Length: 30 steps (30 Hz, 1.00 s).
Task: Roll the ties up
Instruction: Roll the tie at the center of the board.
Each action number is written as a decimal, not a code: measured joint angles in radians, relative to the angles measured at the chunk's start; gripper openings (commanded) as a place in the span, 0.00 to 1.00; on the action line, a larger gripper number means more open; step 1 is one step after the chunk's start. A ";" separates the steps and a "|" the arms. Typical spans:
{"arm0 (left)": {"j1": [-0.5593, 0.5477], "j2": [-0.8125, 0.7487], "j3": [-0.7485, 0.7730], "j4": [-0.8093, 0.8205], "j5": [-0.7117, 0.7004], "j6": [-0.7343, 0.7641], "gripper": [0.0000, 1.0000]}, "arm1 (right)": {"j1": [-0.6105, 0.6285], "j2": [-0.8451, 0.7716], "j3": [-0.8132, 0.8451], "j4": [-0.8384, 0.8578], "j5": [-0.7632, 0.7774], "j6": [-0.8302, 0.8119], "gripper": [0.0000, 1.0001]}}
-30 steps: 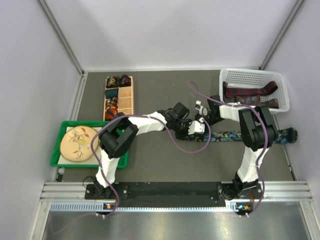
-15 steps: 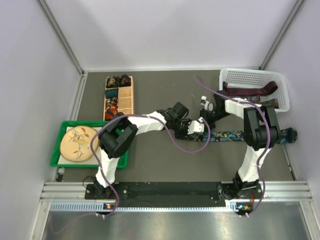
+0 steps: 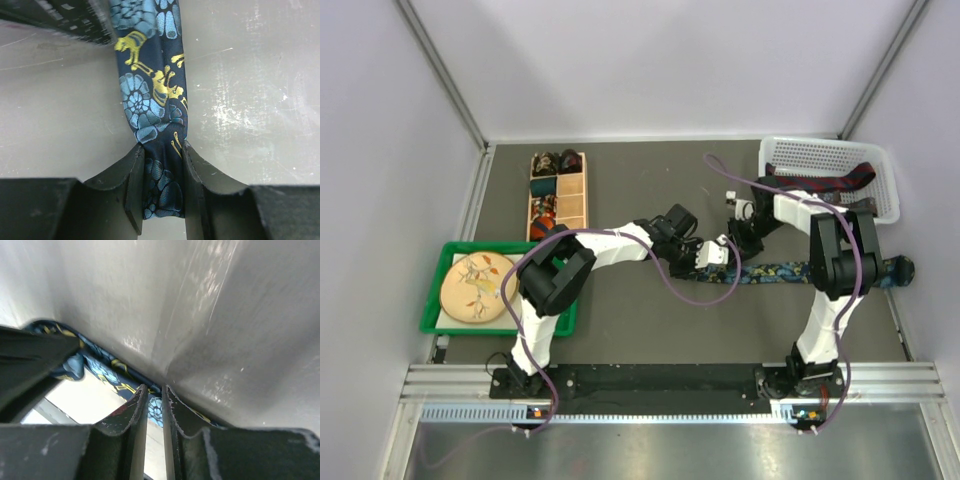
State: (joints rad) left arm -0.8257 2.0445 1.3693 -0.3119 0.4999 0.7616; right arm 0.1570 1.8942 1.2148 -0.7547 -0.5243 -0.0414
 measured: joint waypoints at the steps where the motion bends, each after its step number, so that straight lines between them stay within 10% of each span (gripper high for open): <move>1: 0.000 0.000 0.000 0.000 0.000 0.000 0.11 | 0.002 0.002 0.000 -0.010 0.003 -0.013 0.17; 11: 0.000 0.002 0.004 -0.005 0.000 -0.003 0.11 | 0.007 -0.024 0.005 -0.115 0.001 -0.198 0.39; 15: 0.000 0.002 0.005 -0.006 0.000 -0.003 0.11 | 0.006 -0.070 0.005 -0.152 0.012 -0.295 0.81; 30: 0.011 0.002 0.005 -0.014 0.008 -0.003 0.09 | -0.255 -0.331 -0.240 -0.002 -0.112 -0.924 0.98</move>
State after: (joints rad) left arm -0.8146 2.0464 1.3739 -0.3256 0.5079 0.7586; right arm -0.0978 1.5635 0.9749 -0.7567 -0.6365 -0.9657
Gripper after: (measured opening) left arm 0.348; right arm 0.958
